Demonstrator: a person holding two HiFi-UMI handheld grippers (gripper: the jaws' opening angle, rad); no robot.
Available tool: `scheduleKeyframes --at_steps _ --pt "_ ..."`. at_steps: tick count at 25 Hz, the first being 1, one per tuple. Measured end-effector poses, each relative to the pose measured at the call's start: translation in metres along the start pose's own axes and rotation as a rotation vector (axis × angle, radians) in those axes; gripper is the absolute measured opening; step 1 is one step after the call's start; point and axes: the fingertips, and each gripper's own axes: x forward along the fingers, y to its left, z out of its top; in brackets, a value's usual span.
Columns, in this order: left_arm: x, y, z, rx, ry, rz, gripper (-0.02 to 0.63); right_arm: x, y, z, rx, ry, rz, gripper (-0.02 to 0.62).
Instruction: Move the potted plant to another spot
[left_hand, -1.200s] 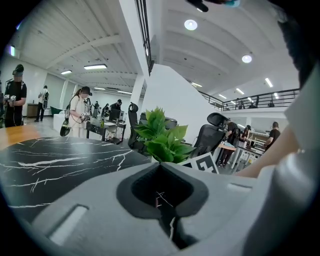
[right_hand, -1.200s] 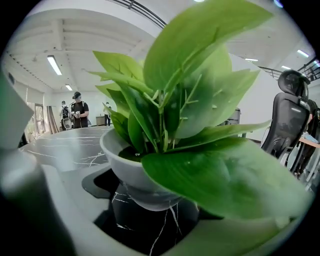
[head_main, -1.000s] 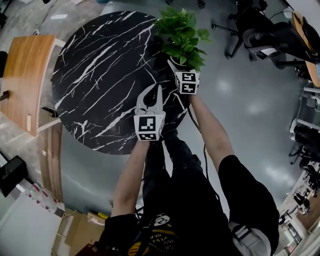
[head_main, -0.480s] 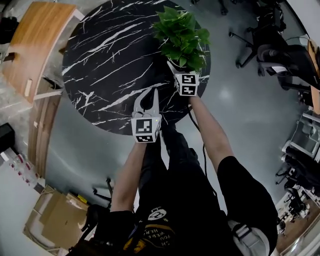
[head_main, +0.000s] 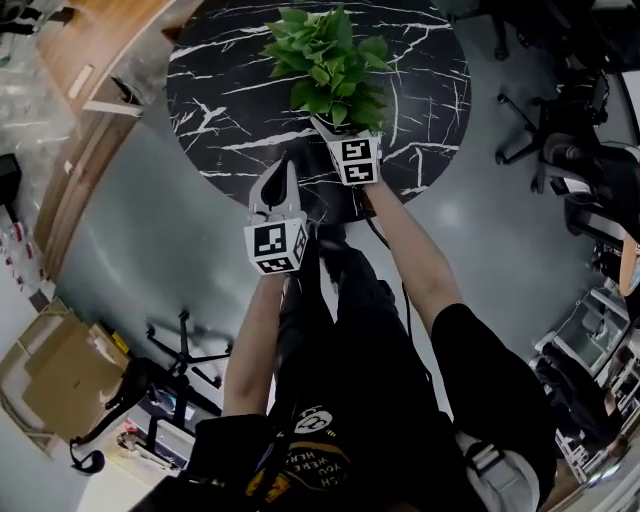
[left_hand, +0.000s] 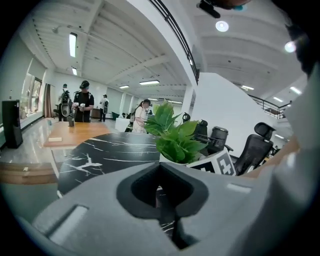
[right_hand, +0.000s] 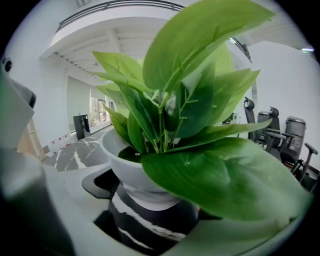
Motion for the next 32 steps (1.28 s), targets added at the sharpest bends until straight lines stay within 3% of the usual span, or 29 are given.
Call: scheduleKeyframes --at_steps 8,13,17,23,32 --pt "-0.077 0.064 -0.008 -0.019 -0.007 0.131 0.003 -0.024 0.124 -0.009 -0.096 0.016 0.137 0.486" --pt "-0.111 0.080 -0.020 -0.023 -0.001 0.142 0.003 -0.049 0.186 -0.021 -0.135 0.016 0.210 0.486" --pt "-0.128 0.085 -0.032 -0.040 0.009 0.134 0.003 -0.071 0.212 -0.036 -0.145 0.031 0.228 0.486" --pt "-0.117 0.066 -0.040 -0.031 0.028 0.057 0.003 -0.108 0.203 -0.058 -0.137 0.045 0.209 0.486" --pt "-0.076 -0.017 -0.052 0.012 0.070 -0.118 0.003 -0.173 0.121 -0.094 -0.080 0.052 0.107 0.486"
